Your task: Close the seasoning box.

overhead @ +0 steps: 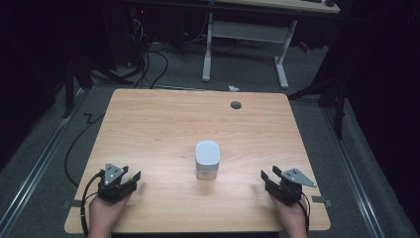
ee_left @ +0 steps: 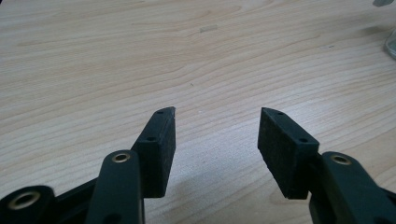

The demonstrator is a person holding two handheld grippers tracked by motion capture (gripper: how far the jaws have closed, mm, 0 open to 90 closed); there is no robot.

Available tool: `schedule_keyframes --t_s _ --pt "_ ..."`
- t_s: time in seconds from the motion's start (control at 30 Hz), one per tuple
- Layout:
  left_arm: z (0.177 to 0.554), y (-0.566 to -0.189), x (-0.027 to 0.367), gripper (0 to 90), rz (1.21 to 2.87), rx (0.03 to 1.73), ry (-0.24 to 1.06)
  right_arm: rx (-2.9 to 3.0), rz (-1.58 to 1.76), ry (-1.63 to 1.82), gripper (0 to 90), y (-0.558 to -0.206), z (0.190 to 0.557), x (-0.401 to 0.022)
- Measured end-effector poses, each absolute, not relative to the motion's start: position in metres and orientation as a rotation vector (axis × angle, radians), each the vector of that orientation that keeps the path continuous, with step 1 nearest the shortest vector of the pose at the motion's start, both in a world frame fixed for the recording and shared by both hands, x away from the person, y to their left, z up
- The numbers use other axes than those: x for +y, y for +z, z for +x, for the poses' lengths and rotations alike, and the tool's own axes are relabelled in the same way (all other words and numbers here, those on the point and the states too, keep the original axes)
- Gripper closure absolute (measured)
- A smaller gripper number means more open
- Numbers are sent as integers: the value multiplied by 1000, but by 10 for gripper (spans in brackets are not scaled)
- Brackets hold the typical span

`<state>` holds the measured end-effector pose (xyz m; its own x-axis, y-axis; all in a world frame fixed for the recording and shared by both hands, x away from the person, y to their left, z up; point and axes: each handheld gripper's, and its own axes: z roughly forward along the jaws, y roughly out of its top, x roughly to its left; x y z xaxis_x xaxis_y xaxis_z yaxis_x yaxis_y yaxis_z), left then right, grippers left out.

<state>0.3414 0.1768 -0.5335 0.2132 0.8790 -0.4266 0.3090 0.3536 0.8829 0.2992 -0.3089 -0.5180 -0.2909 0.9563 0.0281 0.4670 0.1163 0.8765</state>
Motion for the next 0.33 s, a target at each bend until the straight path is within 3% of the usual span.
schedule_keyframes --t_s 0.33 --pt "341 -534 174 472 1204 1355 581 1828 1395 1125 466 -520 297 -314"
